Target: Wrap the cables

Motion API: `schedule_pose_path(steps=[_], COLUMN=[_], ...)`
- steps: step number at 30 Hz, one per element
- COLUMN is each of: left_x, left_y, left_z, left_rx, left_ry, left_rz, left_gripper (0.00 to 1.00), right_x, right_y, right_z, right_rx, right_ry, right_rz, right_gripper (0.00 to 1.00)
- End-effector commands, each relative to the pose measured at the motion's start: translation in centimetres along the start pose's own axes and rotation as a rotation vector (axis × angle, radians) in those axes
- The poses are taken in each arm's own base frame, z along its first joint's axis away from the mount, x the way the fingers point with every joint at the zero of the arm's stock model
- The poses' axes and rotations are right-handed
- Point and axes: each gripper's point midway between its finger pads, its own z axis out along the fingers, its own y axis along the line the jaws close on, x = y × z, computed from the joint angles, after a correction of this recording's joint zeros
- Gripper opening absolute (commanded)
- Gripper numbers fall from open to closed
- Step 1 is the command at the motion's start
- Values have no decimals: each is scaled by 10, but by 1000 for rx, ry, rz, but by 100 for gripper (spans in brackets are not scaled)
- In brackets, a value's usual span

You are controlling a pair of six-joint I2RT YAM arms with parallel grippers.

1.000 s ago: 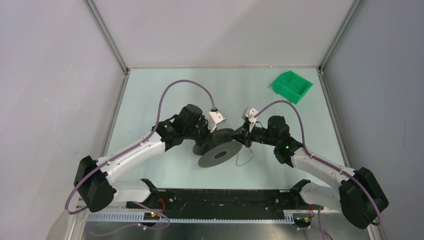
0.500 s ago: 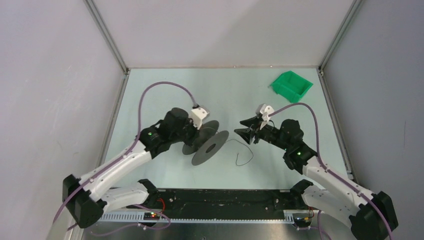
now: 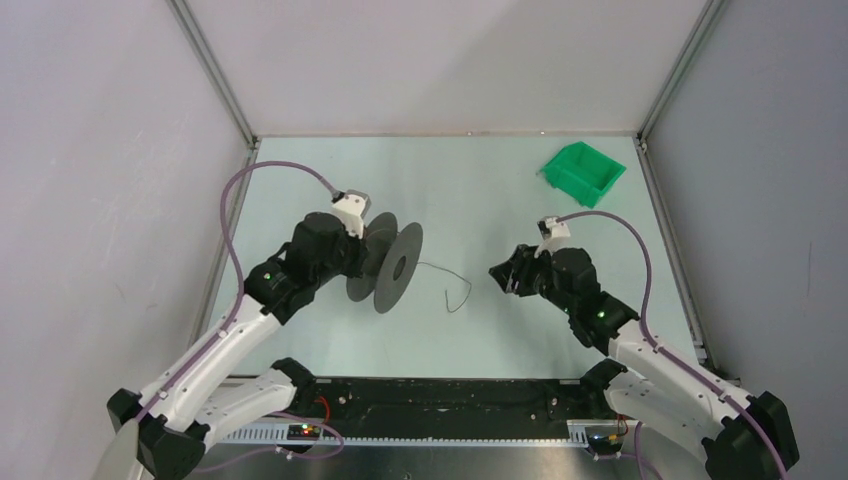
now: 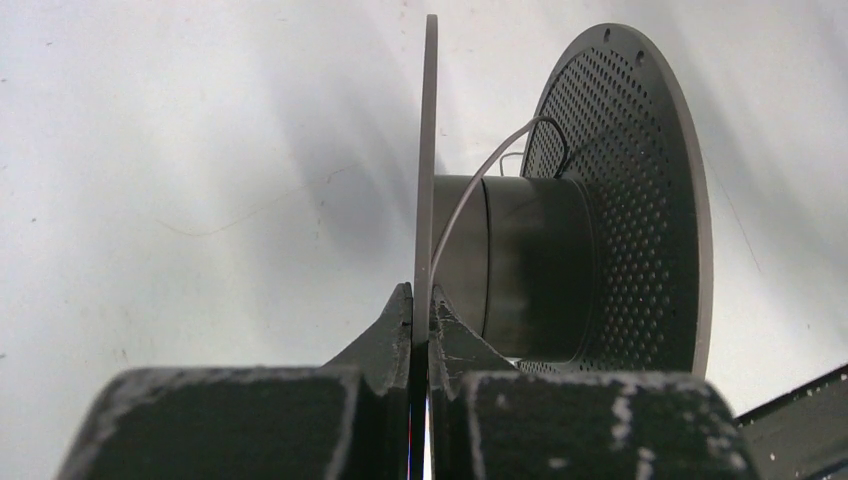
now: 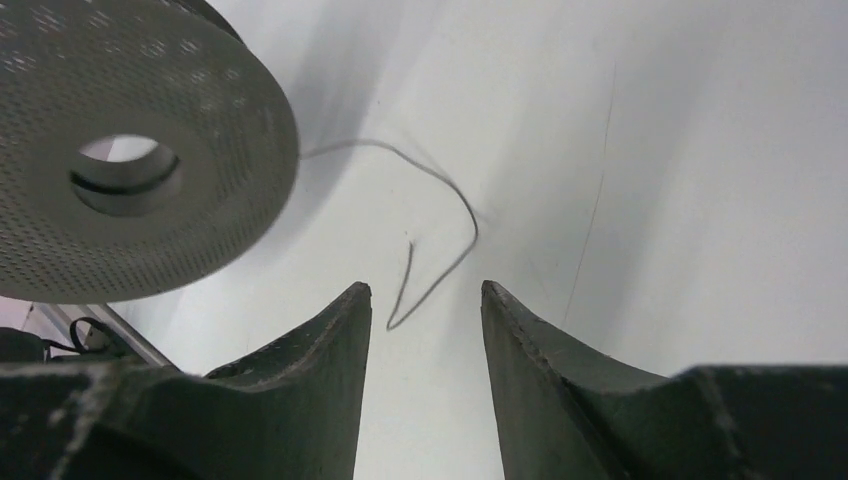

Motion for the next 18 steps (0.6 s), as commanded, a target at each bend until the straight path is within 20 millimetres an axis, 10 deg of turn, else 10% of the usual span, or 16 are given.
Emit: schedule_pose_path(steps=[1,9,18], left_x=[-36,-48,-46], left_y=[10,9,4], left_z=[-14,-24,-24], left_rx=[-50,-37,-18], left_ry=[-164,-209,-212], left_rz=[-117,-159,-238], left_gripper=[0,0,0], right_x=[37,34,78], right_y=[-15,19,27], right_z=[0,21,59], right_rx=[70,-58,-50], right_ry=[74,46,116], right_rz=[136,353,487], right_gripper=[51,56,56])
